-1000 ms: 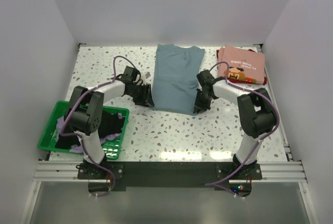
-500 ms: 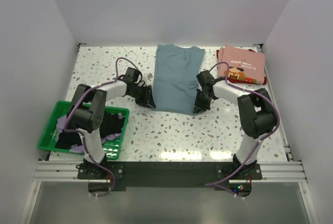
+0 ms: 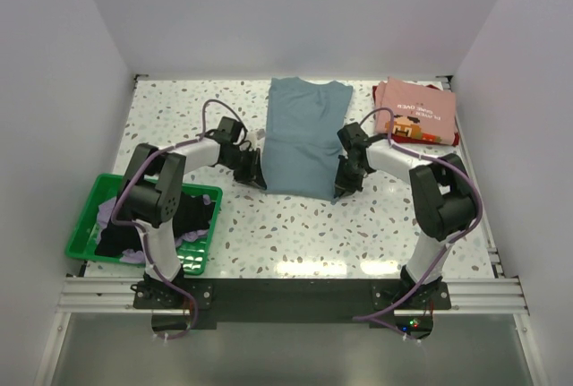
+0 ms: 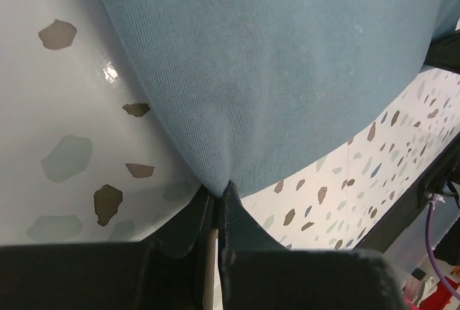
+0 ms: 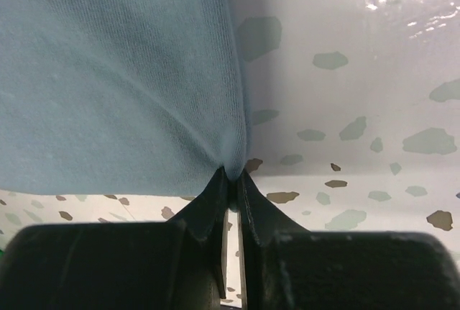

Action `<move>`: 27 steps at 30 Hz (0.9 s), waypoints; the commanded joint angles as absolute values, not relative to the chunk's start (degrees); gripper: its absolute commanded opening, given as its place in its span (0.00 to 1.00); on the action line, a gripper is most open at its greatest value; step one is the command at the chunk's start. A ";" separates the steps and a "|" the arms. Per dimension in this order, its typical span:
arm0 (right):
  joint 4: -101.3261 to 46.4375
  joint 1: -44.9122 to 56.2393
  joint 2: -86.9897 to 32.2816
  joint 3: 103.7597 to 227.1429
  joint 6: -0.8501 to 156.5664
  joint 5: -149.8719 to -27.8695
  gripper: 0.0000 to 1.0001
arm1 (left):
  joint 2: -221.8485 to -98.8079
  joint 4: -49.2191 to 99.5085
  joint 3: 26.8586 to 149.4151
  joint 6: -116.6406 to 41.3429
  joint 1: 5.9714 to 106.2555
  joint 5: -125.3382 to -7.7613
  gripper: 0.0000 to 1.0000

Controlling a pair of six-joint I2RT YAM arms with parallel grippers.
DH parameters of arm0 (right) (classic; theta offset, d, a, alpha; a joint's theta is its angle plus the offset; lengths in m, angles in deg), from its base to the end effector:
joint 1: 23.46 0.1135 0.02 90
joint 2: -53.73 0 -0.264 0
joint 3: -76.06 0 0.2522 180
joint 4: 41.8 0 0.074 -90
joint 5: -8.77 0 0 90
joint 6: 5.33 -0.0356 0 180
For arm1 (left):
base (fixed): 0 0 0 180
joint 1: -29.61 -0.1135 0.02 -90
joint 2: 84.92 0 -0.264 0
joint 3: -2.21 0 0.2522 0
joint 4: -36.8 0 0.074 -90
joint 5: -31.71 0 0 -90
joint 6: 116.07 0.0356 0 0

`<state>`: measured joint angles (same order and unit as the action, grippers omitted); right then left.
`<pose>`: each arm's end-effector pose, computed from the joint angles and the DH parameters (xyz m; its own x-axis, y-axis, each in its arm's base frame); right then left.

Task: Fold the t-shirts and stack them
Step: Fold the tshirt

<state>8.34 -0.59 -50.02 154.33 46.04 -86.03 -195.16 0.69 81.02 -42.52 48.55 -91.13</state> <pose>0.3099 0.1340 0.1554 -0.9510 0.2741 -0.1434 0.2397 0.9460 0.2184 0.3401 -0.1371 0.1337 -0.9710 0.0817 -0.2245 0.2020 0.7826 -0.5888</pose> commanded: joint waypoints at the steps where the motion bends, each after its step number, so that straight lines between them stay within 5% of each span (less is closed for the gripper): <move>1: 14.76 -0.09 -49.29 151.87 46.09 -79.75 0.00 | -194.53 -4.82 80.66 -38.02 49.13 -83.52 0.00; 16: 16.44 -0.26 -49.10 153.27 46.53 -78.06 0.00 | -191.45 -4.56 80.31 -38.55 49.21 -82.79 0.00; 21: 16.08 -0.26 -49.37 153.71 46.44 -78.59 0.00 | -189.60 -2.71 79.16 -40.57 49.48 -86.06 0.33; 27: 15.82 -0.17 -49.37 153.54 46.44 -78.86 0.00 | -190.13 -3.24 78.72 -40.31 49.57 -86.06 0.44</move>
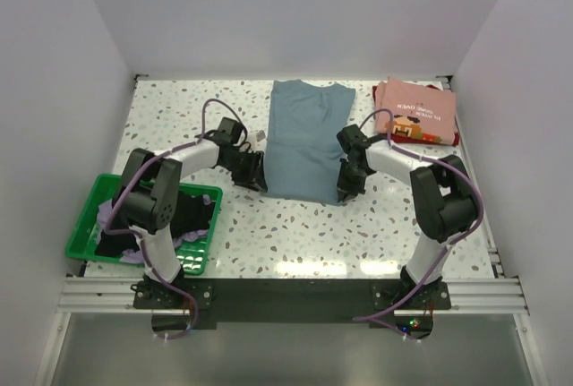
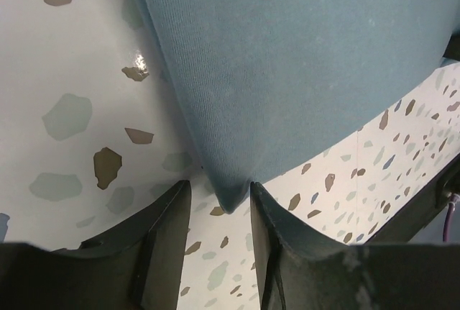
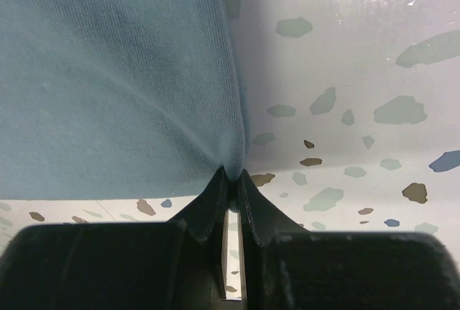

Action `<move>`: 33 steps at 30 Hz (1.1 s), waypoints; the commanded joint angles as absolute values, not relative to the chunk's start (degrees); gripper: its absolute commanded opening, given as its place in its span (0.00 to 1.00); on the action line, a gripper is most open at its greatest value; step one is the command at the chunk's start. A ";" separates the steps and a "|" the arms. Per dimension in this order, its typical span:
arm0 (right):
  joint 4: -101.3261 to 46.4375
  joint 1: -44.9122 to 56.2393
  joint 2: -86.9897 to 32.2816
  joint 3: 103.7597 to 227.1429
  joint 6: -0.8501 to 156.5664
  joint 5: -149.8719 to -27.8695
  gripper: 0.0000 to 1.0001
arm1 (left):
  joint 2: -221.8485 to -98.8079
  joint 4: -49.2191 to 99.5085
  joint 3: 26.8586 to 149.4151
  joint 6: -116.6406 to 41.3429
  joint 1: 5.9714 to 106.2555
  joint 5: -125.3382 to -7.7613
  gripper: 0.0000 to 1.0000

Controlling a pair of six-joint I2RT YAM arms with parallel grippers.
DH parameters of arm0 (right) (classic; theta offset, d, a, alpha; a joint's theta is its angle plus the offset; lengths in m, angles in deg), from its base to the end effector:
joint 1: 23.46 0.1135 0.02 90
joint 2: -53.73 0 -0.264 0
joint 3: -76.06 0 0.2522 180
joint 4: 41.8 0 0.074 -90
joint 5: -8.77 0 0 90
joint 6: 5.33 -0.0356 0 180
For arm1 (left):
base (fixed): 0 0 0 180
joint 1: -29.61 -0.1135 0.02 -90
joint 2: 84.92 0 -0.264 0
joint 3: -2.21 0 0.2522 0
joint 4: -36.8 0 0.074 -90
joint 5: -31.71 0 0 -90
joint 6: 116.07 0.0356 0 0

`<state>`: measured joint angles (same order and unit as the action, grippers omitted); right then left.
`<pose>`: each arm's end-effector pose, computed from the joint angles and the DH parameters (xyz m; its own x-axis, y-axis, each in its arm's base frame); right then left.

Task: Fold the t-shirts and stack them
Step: Fold the tshirt

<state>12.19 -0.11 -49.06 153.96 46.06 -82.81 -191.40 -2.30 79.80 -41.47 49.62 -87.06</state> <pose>0.3011 0.1310 0.1573 -0.9542 0.2675 -0.1338 0.2487 0.9582 0.1415 0.3278 -0.1376 0.1473 -0.9645 0.1035 -0.2428 0.2212 0.8188 -0.5297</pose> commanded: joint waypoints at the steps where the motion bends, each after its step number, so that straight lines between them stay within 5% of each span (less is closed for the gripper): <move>1: 15.73 -0.17 -49.28 153.45 46.44 -78.86 0.00 | -190.39 -3.33 78.72 -40.31 49.57 -86.24 0.44; 22: 15.38 -0.17 -49.54 153.45 46.35 -78.86 0.00 | -194.96 -6.05 80.30 -38.29 51.76 -87.73 0.38; 24: 15.47 -0.26 -49.46 153.36 46.35 -78.86 0.00 | -195.40 -5.96 80.39 -38.20 51.76 -87.73 0.33; 29: 15.73 -0.26 -49.11 153.36 46.44 -78.86 0.00 | -195.75 -5.35 80.39 -38.29 51.85 -87.03 0.05; 33: 16.61 -0.17 -48.40 153.10 46.44 -78.51 0.00 | -194.53 -5.35 80.04 -38.46 51.76 -85.71 0.00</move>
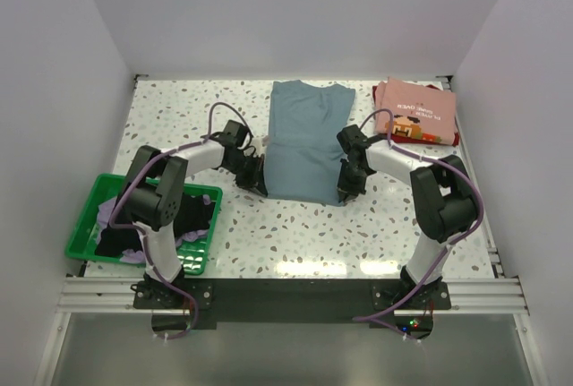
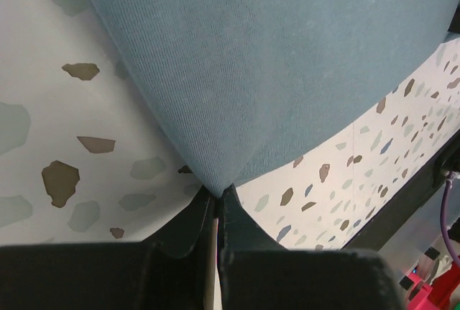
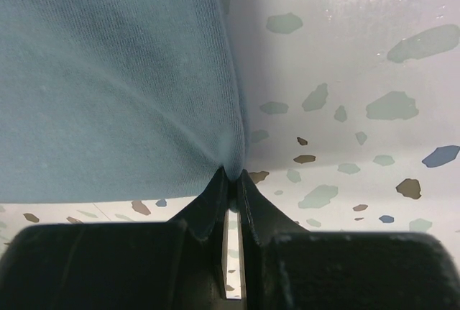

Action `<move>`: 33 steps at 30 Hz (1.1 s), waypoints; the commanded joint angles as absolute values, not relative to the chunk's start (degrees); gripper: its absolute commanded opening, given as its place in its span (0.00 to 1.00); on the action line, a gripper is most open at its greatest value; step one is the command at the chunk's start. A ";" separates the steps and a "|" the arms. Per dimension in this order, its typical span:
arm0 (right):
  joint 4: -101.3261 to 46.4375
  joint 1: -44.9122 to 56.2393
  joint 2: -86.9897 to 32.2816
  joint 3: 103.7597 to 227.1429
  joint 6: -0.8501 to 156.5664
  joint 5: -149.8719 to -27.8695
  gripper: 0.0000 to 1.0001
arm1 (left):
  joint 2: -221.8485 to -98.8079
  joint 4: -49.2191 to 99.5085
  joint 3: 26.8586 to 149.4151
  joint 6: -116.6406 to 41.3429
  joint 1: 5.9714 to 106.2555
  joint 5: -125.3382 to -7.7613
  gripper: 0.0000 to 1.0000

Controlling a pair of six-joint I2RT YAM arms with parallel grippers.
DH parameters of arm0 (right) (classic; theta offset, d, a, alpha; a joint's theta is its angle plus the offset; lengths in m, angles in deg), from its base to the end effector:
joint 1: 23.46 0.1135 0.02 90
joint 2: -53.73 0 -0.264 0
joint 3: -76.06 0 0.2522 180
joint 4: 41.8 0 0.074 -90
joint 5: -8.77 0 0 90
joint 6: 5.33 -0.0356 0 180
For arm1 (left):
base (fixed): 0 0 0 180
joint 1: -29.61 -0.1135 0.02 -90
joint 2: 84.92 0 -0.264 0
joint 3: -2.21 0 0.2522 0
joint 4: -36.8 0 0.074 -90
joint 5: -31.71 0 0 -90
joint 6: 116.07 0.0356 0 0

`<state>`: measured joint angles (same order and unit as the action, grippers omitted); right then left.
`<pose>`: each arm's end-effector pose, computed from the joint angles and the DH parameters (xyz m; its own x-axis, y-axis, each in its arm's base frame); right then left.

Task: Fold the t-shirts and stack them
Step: Fold the tshirt

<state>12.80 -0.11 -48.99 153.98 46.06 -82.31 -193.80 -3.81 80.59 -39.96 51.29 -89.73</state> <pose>0.3002 0.1303 0.1575 -0.9544 0.2675 -0.1322 0.2510 0.9593 0.1293 0.3244 -0.1490 0.1365 -0.9668 0.1640 -0.1958 0.2472 0.7930 -0.5568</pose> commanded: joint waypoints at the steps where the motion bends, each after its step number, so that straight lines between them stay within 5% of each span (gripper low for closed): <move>1: 17.39 -0.17 -48.14 153.10 46.61 -78.42 0.00 | -194.17 -5.35 80.04 -38.37 51.76 -85.10 0.00; 20: 27.06 0.44 -35.41 150.46 46.88 -77.19 0.00 | -180.99 -13.95 77.67 -36.97 51.76 -81.75 0.00; 33: 39.28 10.72 -23.81 150.72 38.36 -77.89 0.00 | -165.53 -23.01 73.62 -39.78 51.76 -83.42 0.00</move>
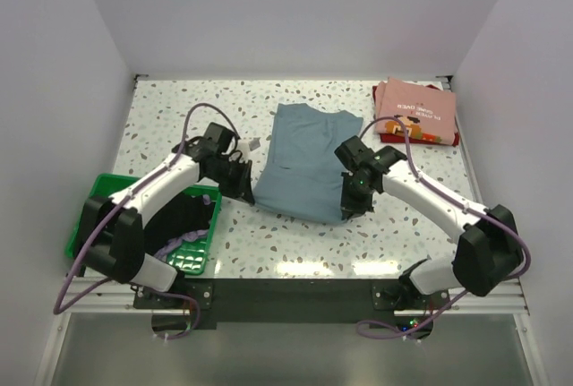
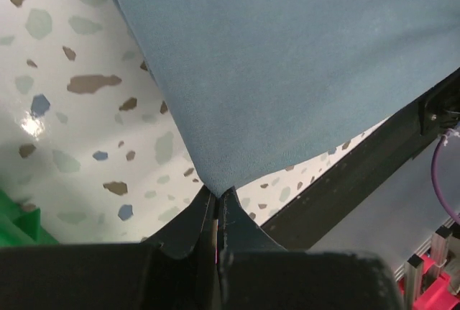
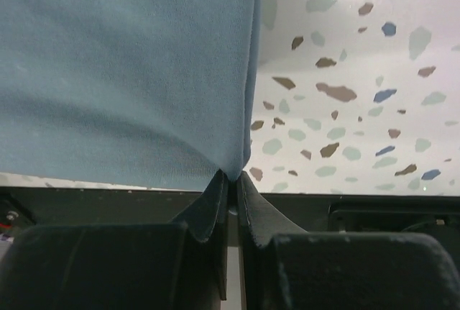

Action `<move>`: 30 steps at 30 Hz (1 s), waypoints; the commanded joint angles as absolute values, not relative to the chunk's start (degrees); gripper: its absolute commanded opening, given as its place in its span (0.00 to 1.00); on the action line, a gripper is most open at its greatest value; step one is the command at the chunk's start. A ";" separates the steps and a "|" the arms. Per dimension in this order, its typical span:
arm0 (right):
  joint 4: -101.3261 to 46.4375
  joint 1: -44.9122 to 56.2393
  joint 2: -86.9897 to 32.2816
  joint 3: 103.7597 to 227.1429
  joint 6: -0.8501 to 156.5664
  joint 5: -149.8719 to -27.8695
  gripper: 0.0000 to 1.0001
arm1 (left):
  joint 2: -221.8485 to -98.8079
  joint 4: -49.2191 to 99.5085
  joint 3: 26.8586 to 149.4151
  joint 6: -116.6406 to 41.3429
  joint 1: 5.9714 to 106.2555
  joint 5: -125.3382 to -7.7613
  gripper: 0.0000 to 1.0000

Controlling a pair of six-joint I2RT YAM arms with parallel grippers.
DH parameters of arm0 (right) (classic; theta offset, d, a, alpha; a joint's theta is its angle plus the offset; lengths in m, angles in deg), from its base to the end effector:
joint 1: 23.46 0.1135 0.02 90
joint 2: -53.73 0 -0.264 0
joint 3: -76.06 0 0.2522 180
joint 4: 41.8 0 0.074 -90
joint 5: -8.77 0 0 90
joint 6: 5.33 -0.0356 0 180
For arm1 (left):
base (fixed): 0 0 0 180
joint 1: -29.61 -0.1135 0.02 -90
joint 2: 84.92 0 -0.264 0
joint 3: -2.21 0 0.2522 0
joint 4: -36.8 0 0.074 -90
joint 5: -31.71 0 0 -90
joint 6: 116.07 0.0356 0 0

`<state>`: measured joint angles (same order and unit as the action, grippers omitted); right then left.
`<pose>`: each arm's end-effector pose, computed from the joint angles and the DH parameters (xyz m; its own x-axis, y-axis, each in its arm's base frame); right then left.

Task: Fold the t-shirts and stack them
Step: Fold the tshirt

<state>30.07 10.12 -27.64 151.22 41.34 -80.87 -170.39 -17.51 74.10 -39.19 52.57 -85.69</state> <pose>0.2115 0.1402 0.2400 -0.9717 0.1785 -0.1545 0.1578 0.9779 0.1373 0.2552 -0.1259 0.2196 -0.9456 0.1817 -0.2698 0.2990 0.8124 -0.5007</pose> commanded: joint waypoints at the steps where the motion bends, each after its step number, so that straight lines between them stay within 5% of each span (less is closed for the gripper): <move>1: 40.68 10.99 -23.01 150.81 37.22 -78.24 0.00 | -164.65 -23.71 73.62 -40.13 51.76 -83.51 0.00; 10: 43.24 11.43 -21.76 156.43 34.58 -77.63 0.00 | -164.46 -25.39 78.36 -41.10 51.59 -84.13 0.00; 30: 38.84 -0.43 -38.36 175.84 39.32 -75.69 0.00 | -191.70 -21.96 108.32 -42.59 47.98 -88.08 0.00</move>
<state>36.78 0.63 -35.42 170.48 36.84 -78.79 -188.97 -23.22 101.99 -41.64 49.78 -87.46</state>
